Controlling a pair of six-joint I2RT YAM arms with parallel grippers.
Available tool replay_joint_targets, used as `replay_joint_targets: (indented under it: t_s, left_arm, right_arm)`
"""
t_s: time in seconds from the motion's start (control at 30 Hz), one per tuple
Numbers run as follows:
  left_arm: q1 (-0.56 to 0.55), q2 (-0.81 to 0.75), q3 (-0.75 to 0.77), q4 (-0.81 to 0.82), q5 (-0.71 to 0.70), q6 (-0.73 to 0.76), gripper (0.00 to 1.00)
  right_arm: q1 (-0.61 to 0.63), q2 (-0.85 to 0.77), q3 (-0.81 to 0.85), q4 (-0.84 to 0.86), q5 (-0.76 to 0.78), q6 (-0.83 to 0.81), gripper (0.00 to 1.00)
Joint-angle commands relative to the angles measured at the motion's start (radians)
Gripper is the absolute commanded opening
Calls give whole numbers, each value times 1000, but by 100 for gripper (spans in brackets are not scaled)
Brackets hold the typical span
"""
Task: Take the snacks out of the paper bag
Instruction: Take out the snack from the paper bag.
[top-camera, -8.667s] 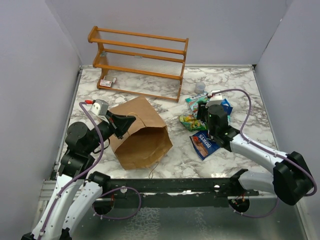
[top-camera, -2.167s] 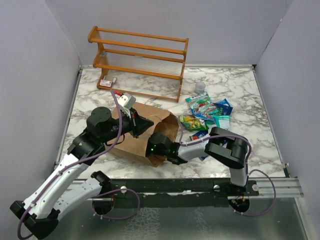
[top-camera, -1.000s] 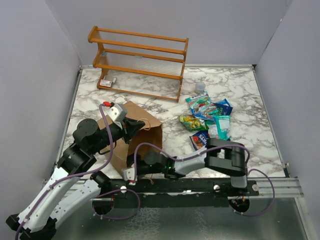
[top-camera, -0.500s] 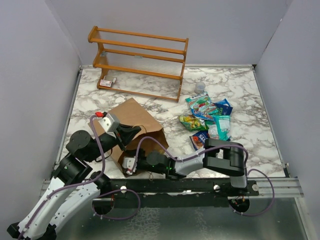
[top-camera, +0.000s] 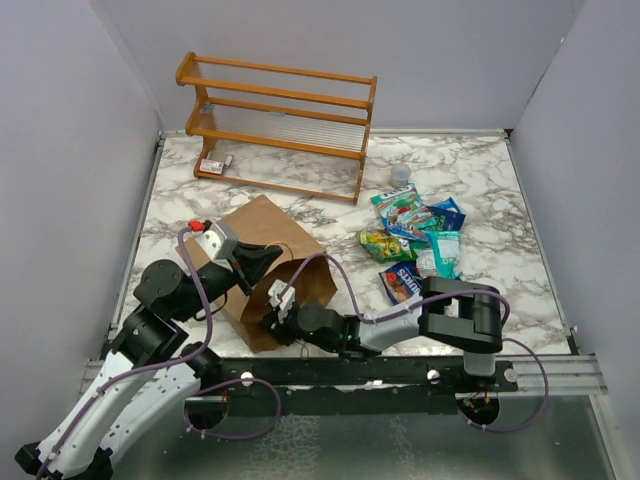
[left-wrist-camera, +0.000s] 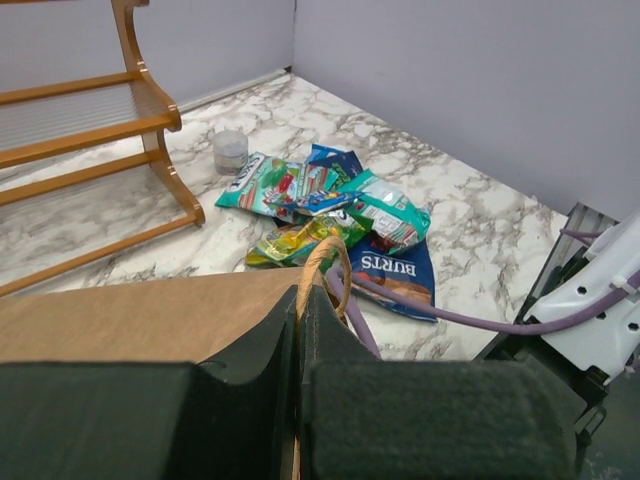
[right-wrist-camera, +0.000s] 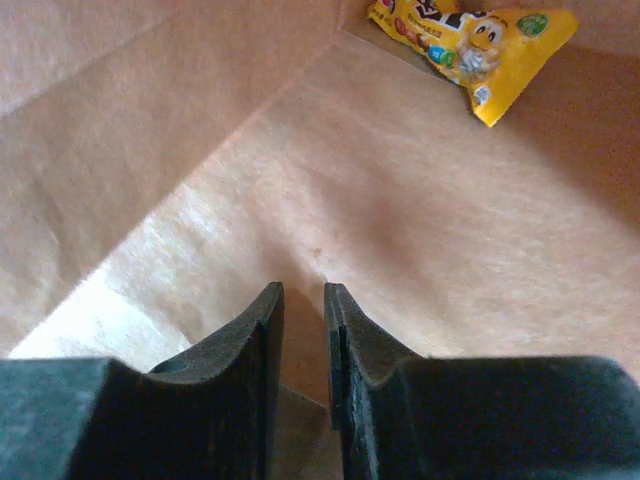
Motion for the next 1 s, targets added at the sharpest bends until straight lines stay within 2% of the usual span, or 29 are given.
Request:
replay_joint_targets:
  t_s: [0.0,0.17,0.3,0.5,0.83,0.93,0.97]
  left_arm:
    - [-2,31,10,84,12,-26,0]
    - [-2,44,-4,122,53,-49,0]
    - [-2,42,-8,127,71,-62,0]
    - [-2,37,-4,108,80,-61,0]
    - [-2,143,-12,225,108,-106,0]
    - [-2,201,3,257,153,-109,0]
    - [-2,214,2,271,163,-114,0]
  right_arm:
    - [1,32,54,-17,44,292,24]
    - [0,88,145,-48,31,397,24]
    - [-24,154,237,-94,47,455,34]
    - [-80,227,308,-81,56,452,39]
    - [-113,324,387,-3,-106,468,43]
    - [-142,346,409,2,-204,456,51]
    - [-149,350,412,5,-213,447,59]
